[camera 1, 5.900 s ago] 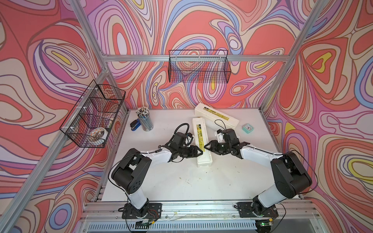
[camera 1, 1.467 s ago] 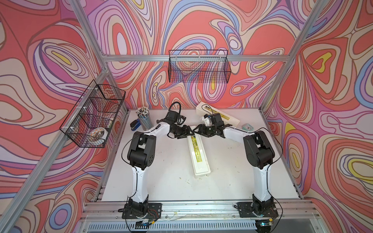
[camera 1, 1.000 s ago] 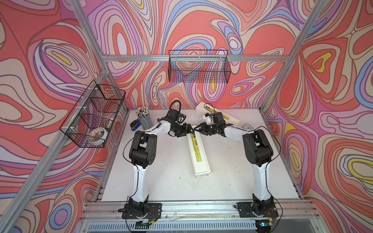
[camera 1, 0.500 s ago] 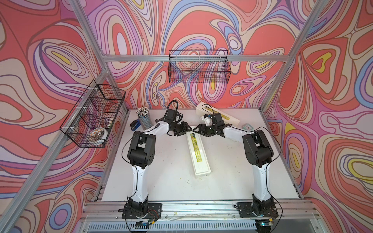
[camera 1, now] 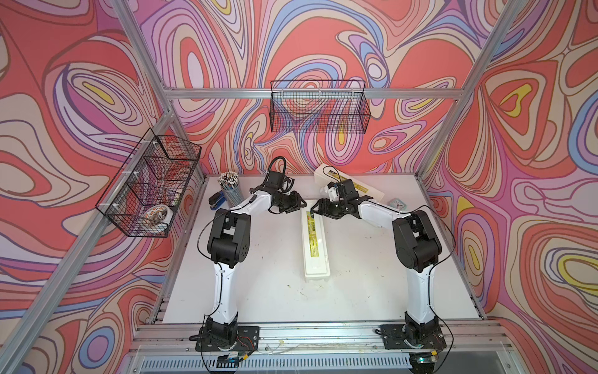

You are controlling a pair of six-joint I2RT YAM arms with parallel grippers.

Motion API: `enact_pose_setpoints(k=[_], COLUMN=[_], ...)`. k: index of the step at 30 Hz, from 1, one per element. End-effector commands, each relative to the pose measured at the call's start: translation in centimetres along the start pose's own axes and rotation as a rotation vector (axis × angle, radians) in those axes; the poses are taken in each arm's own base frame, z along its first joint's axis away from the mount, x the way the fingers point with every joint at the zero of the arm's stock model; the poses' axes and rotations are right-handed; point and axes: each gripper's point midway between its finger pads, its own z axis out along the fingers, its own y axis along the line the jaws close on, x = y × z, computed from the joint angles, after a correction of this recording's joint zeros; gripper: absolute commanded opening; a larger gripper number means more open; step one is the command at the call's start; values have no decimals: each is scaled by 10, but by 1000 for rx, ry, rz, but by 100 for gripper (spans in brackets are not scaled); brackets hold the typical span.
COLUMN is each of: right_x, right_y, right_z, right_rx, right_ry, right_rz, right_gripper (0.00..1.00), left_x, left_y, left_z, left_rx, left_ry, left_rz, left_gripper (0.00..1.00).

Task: Put plastic wrap rolls into dispensers
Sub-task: Close the lid on the plastic wrap cutting box, then open the lid of the plastic wrap cutting box.

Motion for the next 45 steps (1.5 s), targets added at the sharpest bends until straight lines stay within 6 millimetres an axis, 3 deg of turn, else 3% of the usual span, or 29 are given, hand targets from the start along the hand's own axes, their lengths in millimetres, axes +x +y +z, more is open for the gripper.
enact_pose_setpoints(k=[1, 6, 9, 11, 15, 17, 21, 26, 31, 45], right_x=[47, 13, -1, -4, 11, 26, 54, 71, 71, 89], right_y=[-55, -37, -26, -16, 22, 39, 60, 53, 42, 26], right_z=[-5, -40, -63, -74, -71, -63, -44, -28, -37, -18], right_rx=[275, 324, 350, 372, 437, 467, 542, 679, 777, 802], right_ry=[132, -4, -79, -103, -79, -53, -31, 10, -6, 71], right_rz=[61, 36, 29, 13, -67, -89, -114, -139, -147, -128], right_gripper=[68, 71, 74, 75, 76, 76, 75, 76, 76, 72], left_x=[68, 50, 34, 22, 2, -1, 11, 41, 59, 75], left_y=[69, 39, 17, 3, -12, -7, 17, 35, 40, 40], left_z=[26, 4, -10, -20, -52, -72, -105, -120, -125, -116], left_rx=[-233, -171, -128, -106, -96, -112, -136, -173, -189, -176], left_ry=[183, 96, 41, 8, -64, -99, -143, -126, -111, -77], left_rz=[-71, 19, 63, 84, 100, 80, 11, -5, -4, -14], left_gripper=[55, 72, 90, 95, 96, 95, 92, 90, 87, 83])
